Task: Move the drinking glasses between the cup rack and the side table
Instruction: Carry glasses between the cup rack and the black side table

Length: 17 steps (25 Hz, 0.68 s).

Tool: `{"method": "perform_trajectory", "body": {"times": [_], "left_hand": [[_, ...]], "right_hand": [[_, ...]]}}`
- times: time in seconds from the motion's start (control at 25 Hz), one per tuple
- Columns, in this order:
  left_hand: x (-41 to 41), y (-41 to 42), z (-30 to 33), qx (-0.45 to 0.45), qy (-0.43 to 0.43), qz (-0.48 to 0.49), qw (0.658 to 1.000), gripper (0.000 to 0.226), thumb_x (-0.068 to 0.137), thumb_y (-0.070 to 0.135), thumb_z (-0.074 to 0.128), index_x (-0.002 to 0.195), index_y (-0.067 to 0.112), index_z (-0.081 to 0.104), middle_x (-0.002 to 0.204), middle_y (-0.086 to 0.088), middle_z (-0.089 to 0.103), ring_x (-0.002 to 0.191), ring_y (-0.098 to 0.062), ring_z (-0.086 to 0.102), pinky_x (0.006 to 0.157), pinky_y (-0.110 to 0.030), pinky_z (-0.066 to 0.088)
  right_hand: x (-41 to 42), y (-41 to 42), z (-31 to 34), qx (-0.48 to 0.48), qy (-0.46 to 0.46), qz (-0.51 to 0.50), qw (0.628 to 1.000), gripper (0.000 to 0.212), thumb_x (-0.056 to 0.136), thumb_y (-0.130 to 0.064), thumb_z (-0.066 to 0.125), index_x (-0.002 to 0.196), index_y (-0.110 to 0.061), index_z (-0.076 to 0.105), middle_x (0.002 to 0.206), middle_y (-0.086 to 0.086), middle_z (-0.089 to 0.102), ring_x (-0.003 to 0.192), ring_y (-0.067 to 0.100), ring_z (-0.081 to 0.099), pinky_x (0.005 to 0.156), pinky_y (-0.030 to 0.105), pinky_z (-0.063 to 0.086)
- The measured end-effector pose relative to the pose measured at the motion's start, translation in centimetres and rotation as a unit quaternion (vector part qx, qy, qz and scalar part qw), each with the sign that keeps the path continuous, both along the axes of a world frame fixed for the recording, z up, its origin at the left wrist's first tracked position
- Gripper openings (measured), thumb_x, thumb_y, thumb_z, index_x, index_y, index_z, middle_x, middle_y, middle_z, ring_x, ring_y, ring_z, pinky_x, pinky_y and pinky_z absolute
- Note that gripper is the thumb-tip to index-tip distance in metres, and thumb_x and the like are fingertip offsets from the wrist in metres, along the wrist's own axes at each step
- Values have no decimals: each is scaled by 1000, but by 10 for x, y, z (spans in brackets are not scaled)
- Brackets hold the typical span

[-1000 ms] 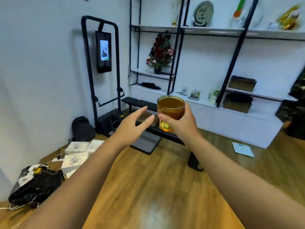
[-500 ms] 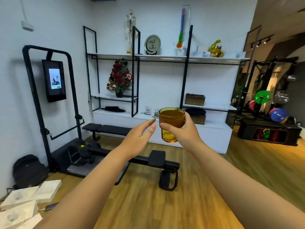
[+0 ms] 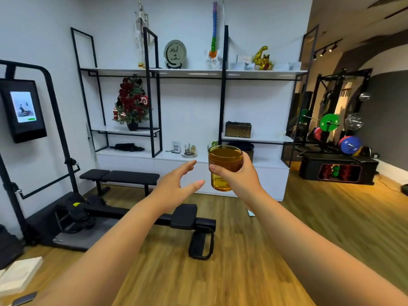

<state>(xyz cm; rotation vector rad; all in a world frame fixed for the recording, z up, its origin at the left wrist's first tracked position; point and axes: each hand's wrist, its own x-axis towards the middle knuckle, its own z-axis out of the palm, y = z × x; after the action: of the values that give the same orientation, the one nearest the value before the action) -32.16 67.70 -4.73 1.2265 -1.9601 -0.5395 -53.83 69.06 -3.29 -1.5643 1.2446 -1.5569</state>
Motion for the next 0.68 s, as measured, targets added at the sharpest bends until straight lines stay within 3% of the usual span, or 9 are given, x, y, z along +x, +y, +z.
{"method": "perform_trajectory", "body": {"times": [0.28, 0.68], "left_hand": [[-55, -91, -5, -15, -25, -15, 999, 62, 103, 39, 59, 159, 39, 34, 156, 11, 49, 144, -8, 43, 116, -32, 36], [-101, -308, -9, -14, -26, -72, 997, 62, 103, 37, 62, 158, 38, 36, 153, 14, 51, 141, -3, 44, 114, -27, 35]], "right_hand": [[-57, -79, -12, 11, -9, -22, 1000, 77, 73, -48, 93, 134, -36, 48, 123, -15, 63, 112, 8, 62, 79, 22, 56], [-112, -260, -14, 25, -20, -91, 995, 75, 70, -47, 95, 131, -38, 51, 121, -17, 65, 110, 8, 64, 84, 27, 59]]}}
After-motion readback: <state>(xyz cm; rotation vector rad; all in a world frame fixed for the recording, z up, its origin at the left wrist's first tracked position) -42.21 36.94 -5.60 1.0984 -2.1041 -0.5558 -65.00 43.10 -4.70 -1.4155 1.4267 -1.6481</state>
